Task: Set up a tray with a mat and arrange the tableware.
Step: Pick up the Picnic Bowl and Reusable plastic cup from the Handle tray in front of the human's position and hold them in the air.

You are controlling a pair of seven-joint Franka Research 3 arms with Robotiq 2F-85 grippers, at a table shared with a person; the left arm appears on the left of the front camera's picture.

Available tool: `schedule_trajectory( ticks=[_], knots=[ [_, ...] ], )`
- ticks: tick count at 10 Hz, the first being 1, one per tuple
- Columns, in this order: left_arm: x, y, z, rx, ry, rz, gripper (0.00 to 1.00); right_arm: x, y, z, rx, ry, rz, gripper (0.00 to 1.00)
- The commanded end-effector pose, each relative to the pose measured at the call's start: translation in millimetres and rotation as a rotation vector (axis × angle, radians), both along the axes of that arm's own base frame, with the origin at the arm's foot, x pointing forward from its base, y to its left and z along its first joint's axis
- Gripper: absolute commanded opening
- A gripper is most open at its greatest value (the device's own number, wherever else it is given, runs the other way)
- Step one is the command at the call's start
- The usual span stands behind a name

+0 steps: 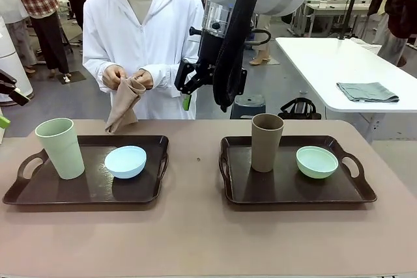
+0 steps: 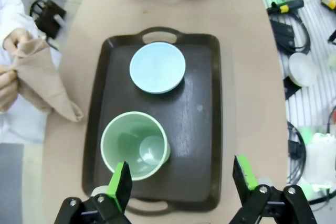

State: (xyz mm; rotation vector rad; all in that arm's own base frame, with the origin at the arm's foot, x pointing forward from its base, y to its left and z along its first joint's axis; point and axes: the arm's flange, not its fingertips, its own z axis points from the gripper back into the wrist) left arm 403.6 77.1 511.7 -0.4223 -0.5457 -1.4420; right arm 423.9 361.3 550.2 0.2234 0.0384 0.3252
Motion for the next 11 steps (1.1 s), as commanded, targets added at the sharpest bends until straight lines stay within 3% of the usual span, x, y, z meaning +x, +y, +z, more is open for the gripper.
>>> schedule_trajectory(
  ticks=[1,2,4,5,11],
  knots=[
    [-2,0,-1,-0.024,-0.006,-0.002,1.00,-4,-3,-1,-0.007,-0.001,-0.003,1.00],
    [0,0,0,0.000,0.000,0.000,1.00,0,0,0,0.000,0.000,0.000,1.00],
    [26,37,-1,-0.229,-0.061,-0.087,1.00,12,32,-17,-0.089,0.001,-0.003,1.00],
    [36,44,-12,-0.241,-0.066,-0.129,1.00,18,53,-21,-0.106,-0.022,0.015,1.00],
    [82,57,-96,-0.184,0.057,-0.064,1.00,31,137,-76,-0.166,-0.057,0.093,1.00]
  ],
)
